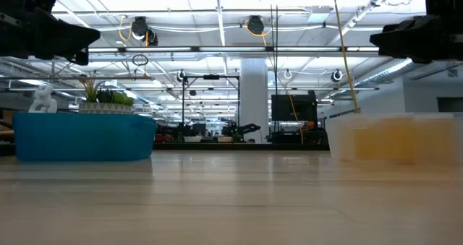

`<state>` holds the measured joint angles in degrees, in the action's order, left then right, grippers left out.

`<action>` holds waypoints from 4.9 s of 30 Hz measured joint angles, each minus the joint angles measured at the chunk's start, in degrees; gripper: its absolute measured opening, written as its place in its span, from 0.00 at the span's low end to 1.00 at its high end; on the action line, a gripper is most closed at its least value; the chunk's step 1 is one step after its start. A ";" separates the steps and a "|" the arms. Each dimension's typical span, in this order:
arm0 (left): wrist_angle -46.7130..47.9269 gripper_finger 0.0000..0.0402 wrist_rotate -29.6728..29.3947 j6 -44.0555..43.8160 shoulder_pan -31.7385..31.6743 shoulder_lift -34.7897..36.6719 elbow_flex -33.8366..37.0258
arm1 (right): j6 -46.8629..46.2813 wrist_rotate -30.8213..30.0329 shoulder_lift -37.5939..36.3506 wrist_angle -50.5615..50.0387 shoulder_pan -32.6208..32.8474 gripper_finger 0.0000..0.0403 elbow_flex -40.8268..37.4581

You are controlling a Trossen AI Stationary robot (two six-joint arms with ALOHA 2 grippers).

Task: Pick and place medicine bottles into bin by pill shape (circle, oval)
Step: Return to Home Position

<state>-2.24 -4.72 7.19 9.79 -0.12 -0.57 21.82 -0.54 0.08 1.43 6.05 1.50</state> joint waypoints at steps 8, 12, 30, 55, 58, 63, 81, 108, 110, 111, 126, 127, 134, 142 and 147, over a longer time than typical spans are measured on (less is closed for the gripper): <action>0.23 0.02 0.40 0.01 -1.01 0.00 -0.01 | -1.18 1.75 0.00 -0.57 -3.21 0.00 0.00; 0.78 0.01 0.43 0.05 -1.61 0.00 -0.06 | -2.90 1.51 0.07 0.45 -3.46 0.00 0.00; 1.75 0.03 5.14 0.10 -5.65 0.00 -0.10 | -3.10 0.64 0.09 1.66 -3.44 0.00 0.00; 1.57 0.08 4.68 -4.54 -5.65 -0.02 -0.06 | -3.10 0.63 0.11 1.71 -3.44 0.00 0.00; 1.55 0.08 4.68 -4.62 -5.65 -0.02 -0.06 | -3.10 0.61 0.11 1.71 -3.44 0.00 0.00; 1.55 0.08 4.68 -4.62 -5.65 -0.02 -0.06 | -3.10 0.63 0.11 1.71 -3.44 0.00 0.00; 1.55 0.08 4.66 -4.54 -5.65 -0.02 -0.03 | -2.88 0.62 0.11 1.71 -3.44 0.00 0.00; 1.55 0.08 4.64 -4.54 -5.65 -0.02 -0.03 | -15.15 0.63 0.11 1.71 -3.44 0.00 -0.01; 1.55 0.08 4.64 -4.56 -5.65 -0.02 -0.03 | -15.15 0.64 0.11 1.71 -3.44 0.00 0.00; 1.55 0.08 4.64 -4.60 -5.65 -0.02 -0.03 | -15.15 0.62 0.11 1.71 -3.42 0.00 0.00; 1.55 0.08 4.64 -4.60 -5.65 -0.02 -0.01 | -15.15 0.64 0.11 1.71 -3.43 0.00 -0.01; 1.55 0.08 4.64 -4.60 -5.65 -0.02 -0.03 | -15.15 0.64 0.11 1.71 -3.44 0.00 0.00; 1.55 0.08 4.64 -4.54 -5.65 -0.02 -0.01 | -15.15 0.64 0.11 1.71 -3.43 0.00 -0.01; 1.55 0.08 4.64 -4.60 -5.65 -0.02 -0.02 | -15.15 0.64 0.11 1.71 -3.44 0.00 -0.01; 1.55 0.08 4.63 -4.60 -5.65 -0.02 -0.02 | -15.17 0.64 0.11 1.71 -3.42 0.00 0.00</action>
<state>-0.69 -0.08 2.59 4.15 -0.14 -0.59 6.66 0.10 0.19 3.14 2.63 1.50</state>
